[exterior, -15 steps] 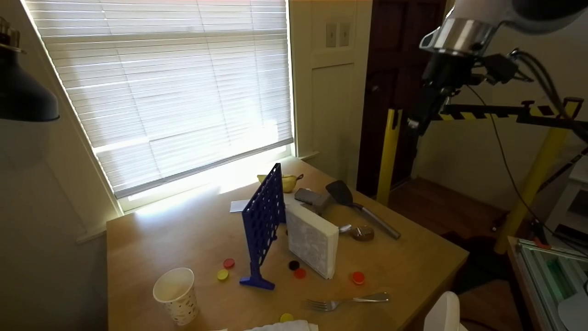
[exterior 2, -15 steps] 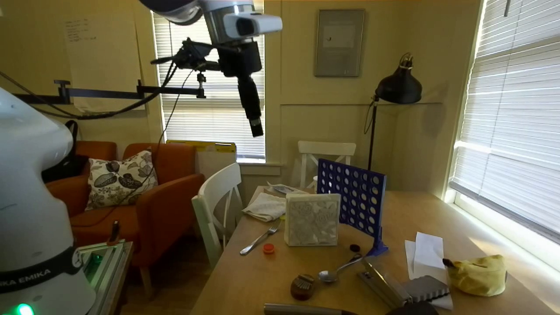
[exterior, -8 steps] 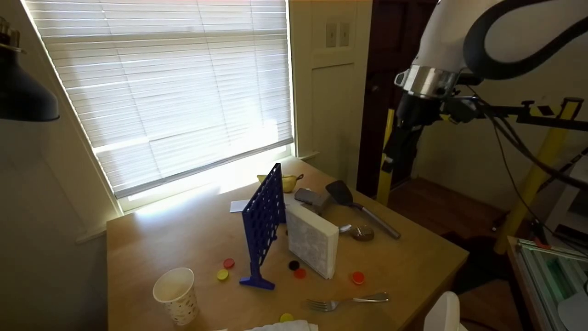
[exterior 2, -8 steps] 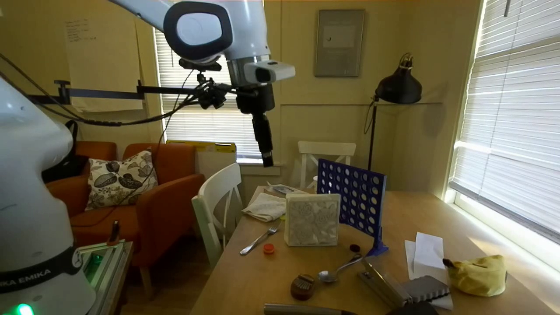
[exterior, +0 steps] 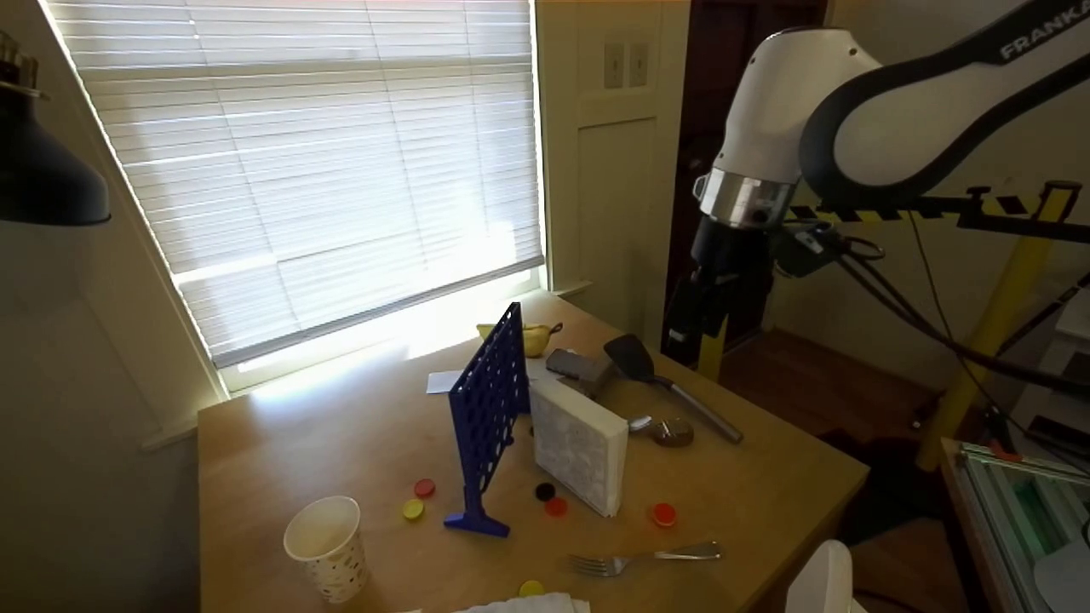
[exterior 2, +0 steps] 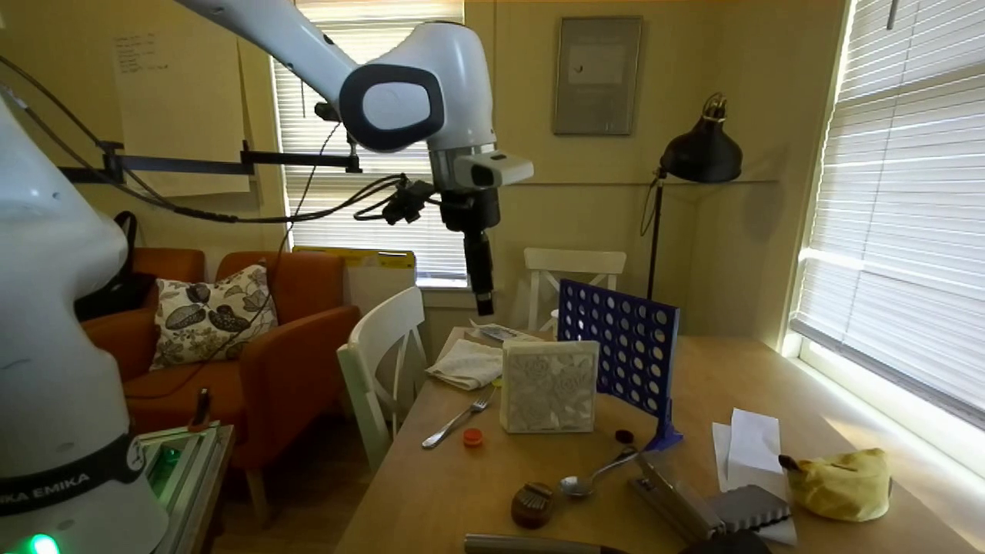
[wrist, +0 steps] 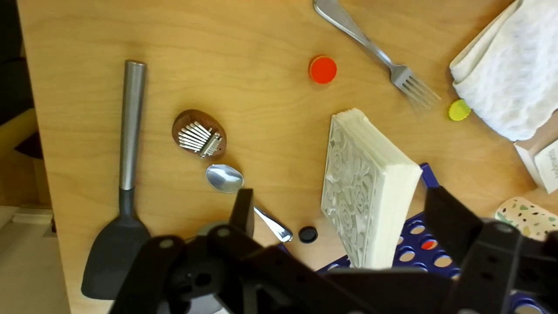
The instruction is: Place one napkin on the table.
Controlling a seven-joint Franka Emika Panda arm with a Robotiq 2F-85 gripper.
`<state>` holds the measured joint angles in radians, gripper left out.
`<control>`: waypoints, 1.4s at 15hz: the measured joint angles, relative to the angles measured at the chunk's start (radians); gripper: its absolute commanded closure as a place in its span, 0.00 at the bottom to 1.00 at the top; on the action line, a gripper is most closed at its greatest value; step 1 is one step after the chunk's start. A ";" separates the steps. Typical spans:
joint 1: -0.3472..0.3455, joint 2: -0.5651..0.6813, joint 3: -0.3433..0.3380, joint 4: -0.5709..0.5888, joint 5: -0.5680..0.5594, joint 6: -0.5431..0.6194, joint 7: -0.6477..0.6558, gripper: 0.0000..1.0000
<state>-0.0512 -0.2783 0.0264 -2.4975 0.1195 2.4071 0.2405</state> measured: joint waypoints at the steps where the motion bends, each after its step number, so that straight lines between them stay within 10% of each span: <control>1: 0.003 0.024 0.008 0.015 0.000 0.013 0.015 0.00; 17: 0.025 0.168 0.018 0.126 -0.001 0.047 0.040 0.00; 21: 0.026 0.222 0.015 0.154 -0.001 0.081 0.041 0.41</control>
<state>-0.0251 -0.0560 0.0410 -2.3436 0.1187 2.4883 0.2812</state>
